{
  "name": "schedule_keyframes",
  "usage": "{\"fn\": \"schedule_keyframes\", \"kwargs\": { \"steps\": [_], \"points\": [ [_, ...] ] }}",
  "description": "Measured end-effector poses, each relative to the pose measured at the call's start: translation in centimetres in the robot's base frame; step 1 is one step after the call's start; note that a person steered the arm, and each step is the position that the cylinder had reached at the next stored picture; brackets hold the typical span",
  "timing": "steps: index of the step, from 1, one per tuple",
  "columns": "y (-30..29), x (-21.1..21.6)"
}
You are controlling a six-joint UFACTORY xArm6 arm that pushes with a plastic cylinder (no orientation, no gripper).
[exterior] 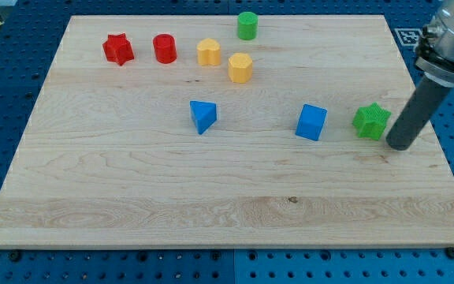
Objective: Push the green star towards the green circle
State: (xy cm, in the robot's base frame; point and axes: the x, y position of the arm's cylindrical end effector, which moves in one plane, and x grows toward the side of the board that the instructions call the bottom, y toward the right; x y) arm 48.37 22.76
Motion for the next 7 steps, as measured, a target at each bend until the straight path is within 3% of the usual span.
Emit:
{"fn": "schedule_keyframes", "kwargs": {
  "steps": [4, 7],
  "points": [
    [-3.8, -1.7],
    [-5.9, -5.7]
  ]
}}
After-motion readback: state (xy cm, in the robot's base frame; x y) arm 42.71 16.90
